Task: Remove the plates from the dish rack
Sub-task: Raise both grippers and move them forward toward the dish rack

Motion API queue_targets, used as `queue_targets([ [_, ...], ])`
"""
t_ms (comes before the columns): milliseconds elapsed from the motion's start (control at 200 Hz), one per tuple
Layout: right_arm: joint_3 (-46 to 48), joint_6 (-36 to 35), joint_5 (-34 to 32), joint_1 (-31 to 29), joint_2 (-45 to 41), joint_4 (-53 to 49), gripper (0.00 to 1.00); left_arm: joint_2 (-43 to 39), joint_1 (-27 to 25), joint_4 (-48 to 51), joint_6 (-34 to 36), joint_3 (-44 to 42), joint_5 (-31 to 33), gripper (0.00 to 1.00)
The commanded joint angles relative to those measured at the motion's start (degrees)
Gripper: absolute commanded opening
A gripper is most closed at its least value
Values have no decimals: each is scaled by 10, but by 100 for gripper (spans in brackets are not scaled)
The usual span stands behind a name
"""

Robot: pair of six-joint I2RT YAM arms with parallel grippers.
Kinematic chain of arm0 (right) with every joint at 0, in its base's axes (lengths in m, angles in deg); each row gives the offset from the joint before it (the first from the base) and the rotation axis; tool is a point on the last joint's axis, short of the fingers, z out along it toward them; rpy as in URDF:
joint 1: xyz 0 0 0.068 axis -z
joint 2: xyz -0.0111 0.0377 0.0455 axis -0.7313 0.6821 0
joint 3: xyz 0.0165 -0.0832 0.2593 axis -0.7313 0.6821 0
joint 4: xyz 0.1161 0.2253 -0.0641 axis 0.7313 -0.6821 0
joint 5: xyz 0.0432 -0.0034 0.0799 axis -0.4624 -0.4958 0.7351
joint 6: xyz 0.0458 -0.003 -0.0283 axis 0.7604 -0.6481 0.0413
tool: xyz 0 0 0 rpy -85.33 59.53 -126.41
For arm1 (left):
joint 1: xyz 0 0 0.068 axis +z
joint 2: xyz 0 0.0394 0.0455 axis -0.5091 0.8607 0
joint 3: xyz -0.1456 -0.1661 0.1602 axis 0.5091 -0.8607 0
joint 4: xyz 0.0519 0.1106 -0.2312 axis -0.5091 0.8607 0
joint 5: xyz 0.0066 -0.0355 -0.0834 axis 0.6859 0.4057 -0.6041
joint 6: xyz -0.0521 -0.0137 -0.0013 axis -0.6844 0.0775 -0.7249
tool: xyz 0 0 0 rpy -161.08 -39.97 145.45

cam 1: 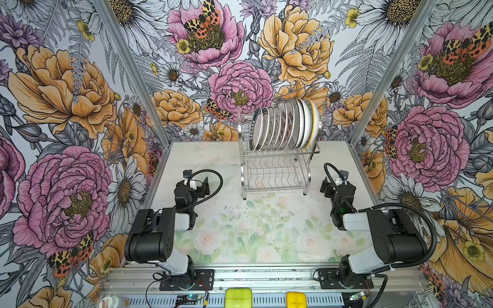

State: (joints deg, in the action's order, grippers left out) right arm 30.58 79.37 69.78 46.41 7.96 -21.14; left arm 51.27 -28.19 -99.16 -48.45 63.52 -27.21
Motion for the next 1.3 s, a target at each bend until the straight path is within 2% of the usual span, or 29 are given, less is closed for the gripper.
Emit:
queue_targets([
  [0,-12,0,-8,-5,8,18,99,4,1,-17,-6,10,-11,99],
  [585,-12,-1,-8,-5,8,18,99,4,4,-17,-7,11,-12,99],
  [821,-17,1,-18,-6,-2,6,99,-1,-12,-12,7,11,6,99],
  [961,-9,-9,-6,-10,-19,1,100,-31,-22,72,16,42,21,99],
  [1061,-18,5,-38,-9,-58,-42,99,-44,-29,111,23,58,26,99],
  [1296,-34,12,-58,-9,-138,-122,100,-89,-93,195,64,90,128,99],
])
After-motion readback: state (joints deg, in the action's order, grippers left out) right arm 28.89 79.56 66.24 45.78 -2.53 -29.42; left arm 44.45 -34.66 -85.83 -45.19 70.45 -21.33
